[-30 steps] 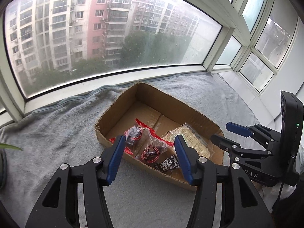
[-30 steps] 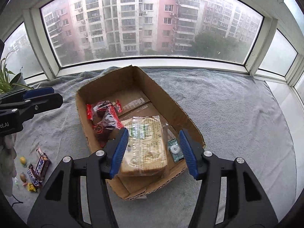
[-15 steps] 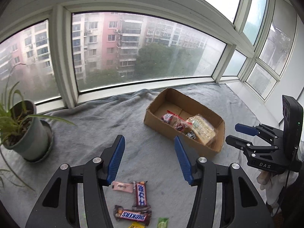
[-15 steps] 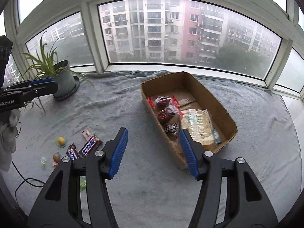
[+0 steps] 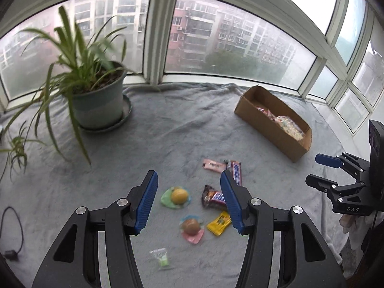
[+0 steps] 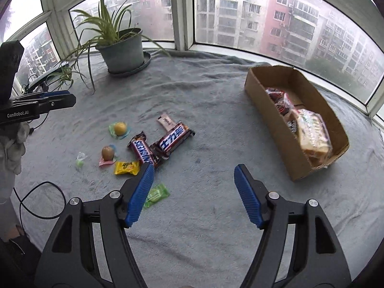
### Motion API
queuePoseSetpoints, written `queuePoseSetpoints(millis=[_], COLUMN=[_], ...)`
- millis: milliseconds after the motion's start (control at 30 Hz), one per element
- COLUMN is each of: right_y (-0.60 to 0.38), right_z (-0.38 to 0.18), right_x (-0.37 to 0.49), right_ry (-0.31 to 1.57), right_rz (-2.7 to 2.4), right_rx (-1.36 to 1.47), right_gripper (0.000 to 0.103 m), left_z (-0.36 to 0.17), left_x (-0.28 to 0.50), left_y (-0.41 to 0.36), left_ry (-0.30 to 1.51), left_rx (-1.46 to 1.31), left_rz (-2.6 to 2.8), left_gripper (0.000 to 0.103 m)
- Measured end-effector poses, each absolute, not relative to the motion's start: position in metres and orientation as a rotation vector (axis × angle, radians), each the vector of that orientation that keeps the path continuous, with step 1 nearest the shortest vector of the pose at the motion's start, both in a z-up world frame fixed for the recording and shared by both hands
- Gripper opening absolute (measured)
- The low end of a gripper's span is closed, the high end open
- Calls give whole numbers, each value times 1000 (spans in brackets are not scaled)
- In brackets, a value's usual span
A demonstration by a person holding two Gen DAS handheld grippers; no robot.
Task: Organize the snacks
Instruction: 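Move both tools back over the remaining snacks on the blanket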
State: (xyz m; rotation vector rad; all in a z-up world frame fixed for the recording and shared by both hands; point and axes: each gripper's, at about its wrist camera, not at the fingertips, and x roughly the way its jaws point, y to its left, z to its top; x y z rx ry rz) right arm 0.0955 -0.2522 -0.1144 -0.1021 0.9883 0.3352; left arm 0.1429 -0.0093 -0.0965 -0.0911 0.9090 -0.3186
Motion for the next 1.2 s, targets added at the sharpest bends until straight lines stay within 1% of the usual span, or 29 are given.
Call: queuePoseSetpoints(millis=[200,367,700,1000,1033,1100,1200], right_y=[-235,-230,-219,-211,-209,-206,-203], right_z=[-159,-176,-191,-200,-201,-200,-200], right_x=[88,86,87,94,94,95,95], right_ry=[1077,1119,1152,1162,1160,1152,1147], right_rz=[329,328,330,278,272,257,251], right_rx=[-103,-51,-37,-32,-37,-60,-91], right_gripper=[72,72,72,72,71,62,59], left_z=[-141,-169,-193,-204,-206,-207,-207], left_x=[117,93,76,75,75,76,77], left_y=[24,31,26,21,20,19,16], left_ry=[999,1053,1077,1090,1093,1089,1083], left_rx=[-154,-183,-210,-185,-182,-168,-148], left_rz=[-230,-211,-207,-203,-202,-198,-196], left_gripper=[53,53,53,49,48,46,42])
